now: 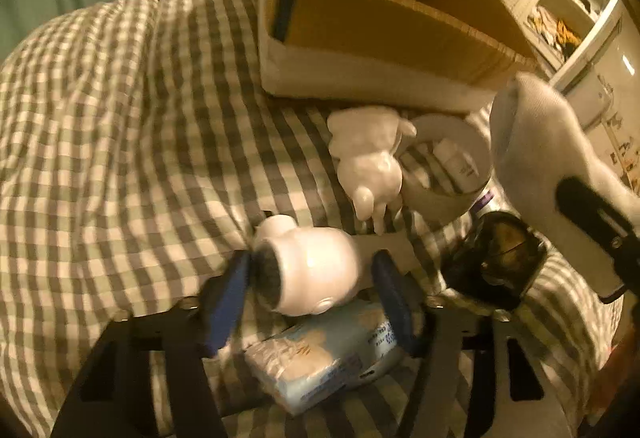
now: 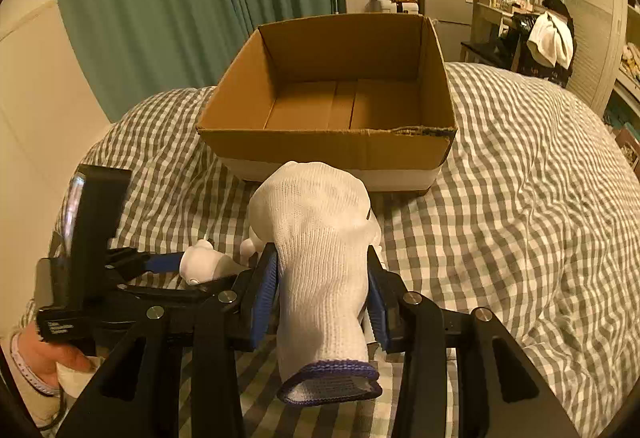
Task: Organize objects
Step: 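Lower the left tool over the white plastic bottle while the right tool holds the glove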
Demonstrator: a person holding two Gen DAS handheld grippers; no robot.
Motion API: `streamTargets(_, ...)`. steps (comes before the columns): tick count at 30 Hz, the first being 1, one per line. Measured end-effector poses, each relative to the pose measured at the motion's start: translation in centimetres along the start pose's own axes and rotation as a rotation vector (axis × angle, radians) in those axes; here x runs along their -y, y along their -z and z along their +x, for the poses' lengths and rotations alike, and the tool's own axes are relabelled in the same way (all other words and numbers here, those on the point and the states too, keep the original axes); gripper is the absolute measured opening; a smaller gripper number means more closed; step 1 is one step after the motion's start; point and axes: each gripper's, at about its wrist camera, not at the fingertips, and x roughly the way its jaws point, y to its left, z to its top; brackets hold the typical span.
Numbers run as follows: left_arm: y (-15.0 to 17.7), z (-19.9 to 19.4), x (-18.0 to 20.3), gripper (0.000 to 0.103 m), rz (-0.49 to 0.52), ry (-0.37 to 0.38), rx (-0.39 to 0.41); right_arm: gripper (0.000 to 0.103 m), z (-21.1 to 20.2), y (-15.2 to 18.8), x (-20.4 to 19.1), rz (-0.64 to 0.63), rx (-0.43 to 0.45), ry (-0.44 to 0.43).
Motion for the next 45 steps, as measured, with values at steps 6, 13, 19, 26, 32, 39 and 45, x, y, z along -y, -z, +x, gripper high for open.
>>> streamTargets(6, 0.6, -1.8, 0.5, 0.058, 0.043, -0.034, 0.034, 0.04, -1.3, -0.2, -0.5, -0.015, 0.025, 0.012)
streamTargets(13, 0.5, -6.4, 1.5, 0.003, 0.127, -0.083, 0.123, 0.04, -3.6, -0.2, -1.0, -0.025, 0.057, 0.023)
streamTargets(19, 1.3, -4.6, 2.3, 0.007, 0.128, -0.109, 0.069, 0.04, -5.1, -0.1, -1.6, -0.035, 0.081, 0.019)
streamTargets(26, 1.7, -2.1, 3.3, 0.065, 0.148, -0.131, 0.008, 0.04, -4.6, 0.1, 0.0, -0.011, 0.069, 0.024)
streamTargets(32, 0.9, 1.1, 3.2, 0.069, 0.144, -0.084, -0.073, 0.041, -3.5, 0.4, 1.9, 0.033, 0.059, 0.033)
streamTargets(39, 0.1, 3.0, 4.2, 0.08, 0.217, -0.104, -0.08, 0.041, -3.0, 0.0, 2.8, 0.054, 0.079, 0.036)
streamTargets(45, -0.2, 2.2, 4.6, 0.067, 0.25, -0.127, -0.026, 0.041, -2.0, 0.3, 3.1, 0.071, 0.047, 0.037)
